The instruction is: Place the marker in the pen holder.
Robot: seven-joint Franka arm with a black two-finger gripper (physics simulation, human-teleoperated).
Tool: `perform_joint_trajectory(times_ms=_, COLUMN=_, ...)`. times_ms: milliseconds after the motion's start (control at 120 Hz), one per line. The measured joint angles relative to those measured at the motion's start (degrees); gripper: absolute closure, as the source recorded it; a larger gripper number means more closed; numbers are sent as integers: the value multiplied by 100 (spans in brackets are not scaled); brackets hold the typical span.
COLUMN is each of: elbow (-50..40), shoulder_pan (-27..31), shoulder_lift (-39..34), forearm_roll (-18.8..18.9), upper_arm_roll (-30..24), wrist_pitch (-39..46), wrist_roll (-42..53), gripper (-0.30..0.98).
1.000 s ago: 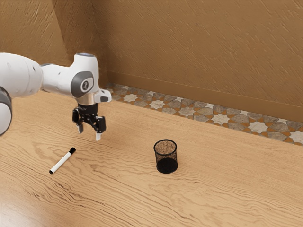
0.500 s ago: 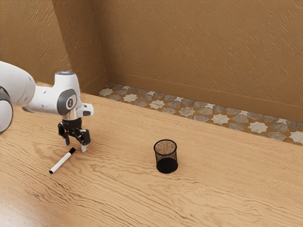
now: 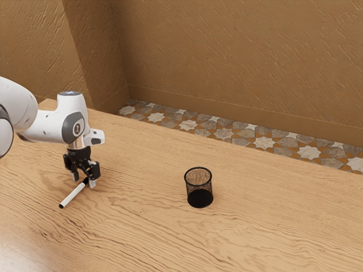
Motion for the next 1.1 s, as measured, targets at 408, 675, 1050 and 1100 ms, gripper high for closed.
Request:
perform_joint_trajectory(times_ms=408, elbow=1, shoulder_pan=-4, shoulder_lift=-28, forearm_roll=0, upper_arm_roll=0, wrist_pitch=29, wrist_roll=189, gripper=69)
perform_joint_trajectory(times_ms=675, elbow=80, shoulder_pan=-46, shoulder_lift=-311, forearm_roll=105, upper_arm_roll=-227, wrist_pitch=66, wrist_roll=115, gripper=78)
perform_joint_trajectory(times_ms=1050, elbow=1264, shoulder_pan=-733, shoulder_lift=-721, forearm_roll=-277, upper_arm_roll=-1154, wrist_pitch=86, wrist_roll=-94, gripper=79)
perform_joint_trajectory(times_ms=1100, elbow=1392, shoulder_pan=-884, shoulder_lift=-736, forearm_roll=-487, upper_arm_roll=-1235, wrist_pitch=88, wrist_roll=-117, gripper=79)
